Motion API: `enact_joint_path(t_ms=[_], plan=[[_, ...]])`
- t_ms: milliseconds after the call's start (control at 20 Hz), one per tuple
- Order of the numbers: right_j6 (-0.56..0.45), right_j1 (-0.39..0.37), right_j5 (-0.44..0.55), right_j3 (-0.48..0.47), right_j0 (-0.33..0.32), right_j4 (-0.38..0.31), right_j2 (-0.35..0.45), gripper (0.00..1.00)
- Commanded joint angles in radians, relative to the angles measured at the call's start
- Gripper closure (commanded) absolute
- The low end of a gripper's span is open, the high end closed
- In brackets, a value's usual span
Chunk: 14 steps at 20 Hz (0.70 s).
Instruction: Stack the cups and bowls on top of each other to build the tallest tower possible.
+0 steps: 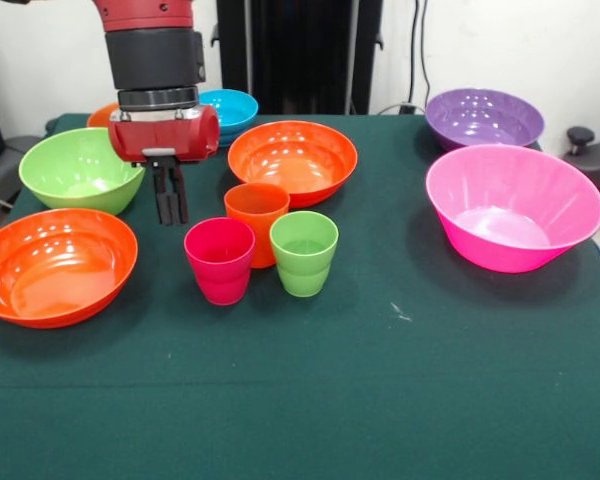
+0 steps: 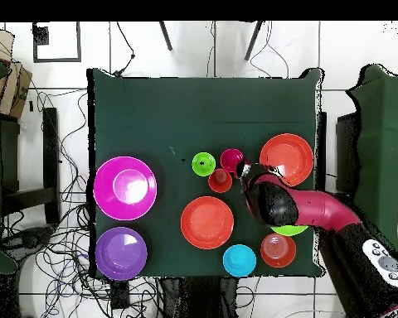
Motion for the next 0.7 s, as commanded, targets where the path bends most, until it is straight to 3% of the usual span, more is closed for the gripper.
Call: enact_joint_path(t_ms=[50, 700], plan=[[0.145, 0.005, -0.05, 0.043, 0.068, 0.011, -0.062, 1.0], [0.161, -0.001, -0.09, 0.062, 0.104, 0.044, -0.094, 1.0]])
